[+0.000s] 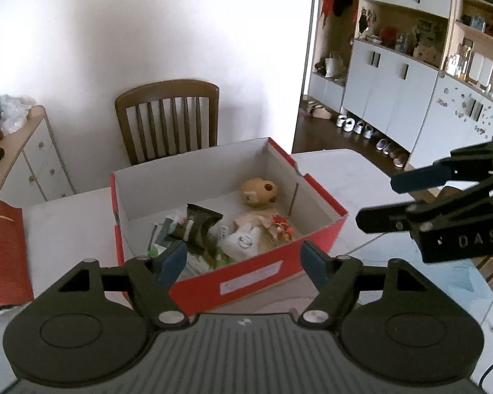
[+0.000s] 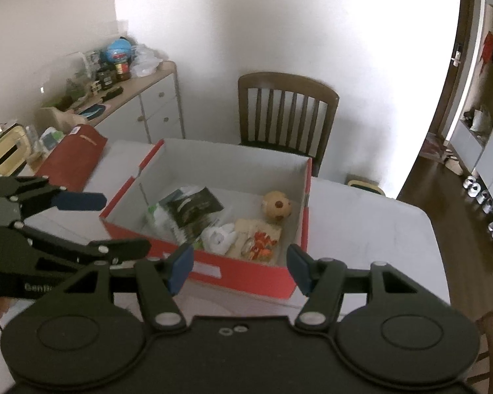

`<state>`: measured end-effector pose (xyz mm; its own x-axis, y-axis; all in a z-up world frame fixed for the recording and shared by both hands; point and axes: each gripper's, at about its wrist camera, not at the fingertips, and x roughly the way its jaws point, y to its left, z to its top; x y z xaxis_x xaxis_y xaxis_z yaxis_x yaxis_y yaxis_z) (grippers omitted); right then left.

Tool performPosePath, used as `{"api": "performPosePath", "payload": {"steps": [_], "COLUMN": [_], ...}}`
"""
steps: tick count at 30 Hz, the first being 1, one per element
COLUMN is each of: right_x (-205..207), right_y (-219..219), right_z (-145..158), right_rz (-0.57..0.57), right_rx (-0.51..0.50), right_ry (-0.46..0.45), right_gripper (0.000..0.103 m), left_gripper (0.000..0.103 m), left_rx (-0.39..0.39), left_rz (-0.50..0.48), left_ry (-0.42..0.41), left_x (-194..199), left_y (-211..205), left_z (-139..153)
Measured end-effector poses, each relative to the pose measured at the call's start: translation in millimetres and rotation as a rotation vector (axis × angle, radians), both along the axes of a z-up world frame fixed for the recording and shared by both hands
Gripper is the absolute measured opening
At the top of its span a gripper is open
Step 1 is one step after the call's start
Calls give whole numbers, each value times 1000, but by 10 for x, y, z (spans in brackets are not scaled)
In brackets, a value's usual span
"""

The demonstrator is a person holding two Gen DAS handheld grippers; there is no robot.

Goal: Organize objects
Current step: 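Move both tools back over the table toward the pink cup and tape dispenser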

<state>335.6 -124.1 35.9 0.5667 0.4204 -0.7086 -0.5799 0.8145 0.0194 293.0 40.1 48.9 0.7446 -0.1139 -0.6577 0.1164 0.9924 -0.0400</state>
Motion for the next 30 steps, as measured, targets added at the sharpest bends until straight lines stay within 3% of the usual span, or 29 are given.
{"api": "performPosePath", "payload": {"steps": [14,21,27,30], "right_x": [-439,-642,-719,-731], "right_y": [-435,-618,-738,-761], "right_z": [-27,-235,-491,-597], "right_rz": [-15,-55,-98,-118], "right_rx": [66,60,39,28], "right_ry": [23,27,65,79], "right_gripper": [72,76,77,77], "left_gripper": [82,83,84,92], "left_rx": [-46,-38,-84,-101], "left_rz": [-5,26,28,33], "left_ry": [-32,-7,73,94], "left_x": [-532,-740,-844,-890], "left_y": [-147,-224,-281,-308], "left_z": [57,-162,-485,-621]}}
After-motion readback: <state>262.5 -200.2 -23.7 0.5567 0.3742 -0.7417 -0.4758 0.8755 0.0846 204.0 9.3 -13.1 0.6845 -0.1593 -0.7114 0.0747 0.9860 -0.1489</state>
